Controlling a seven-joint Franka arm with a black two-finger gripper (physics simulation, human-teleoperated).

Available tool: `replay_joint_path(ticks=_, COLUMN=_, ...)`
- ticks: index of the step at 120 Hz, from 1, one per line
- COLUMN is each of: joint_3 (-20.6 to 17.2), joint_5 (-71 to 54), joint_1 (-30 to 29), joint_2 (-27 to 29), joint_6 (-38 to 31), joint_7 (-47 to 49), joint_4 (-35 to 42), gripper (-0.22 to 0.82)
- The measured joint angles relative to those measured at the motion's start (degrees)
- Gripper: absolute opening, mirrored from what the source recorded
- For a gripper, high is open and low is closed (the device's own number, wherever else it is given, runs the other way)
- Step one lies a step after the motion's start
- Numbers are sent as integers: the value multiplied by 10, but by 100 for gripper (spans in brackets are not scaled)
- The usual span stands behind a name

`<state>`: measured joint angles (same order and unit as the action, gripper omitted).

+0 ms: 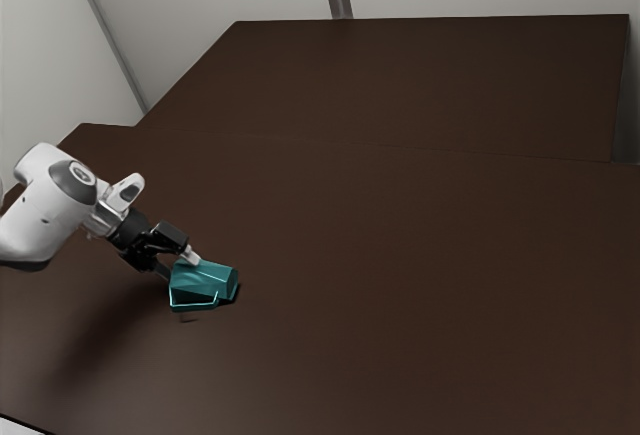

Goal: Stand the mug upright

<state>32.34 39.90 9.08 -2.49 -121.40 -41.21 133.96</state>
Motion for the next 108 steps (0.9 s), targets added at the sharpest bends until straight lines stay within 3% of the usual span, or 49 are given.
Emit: replay_joint_path(ticks=108, joint_3=13, joint_5=158, joint_1=-15, joint_2=-8, joint_6=92, joint_7=-84, joint_4=32, gripper=60)
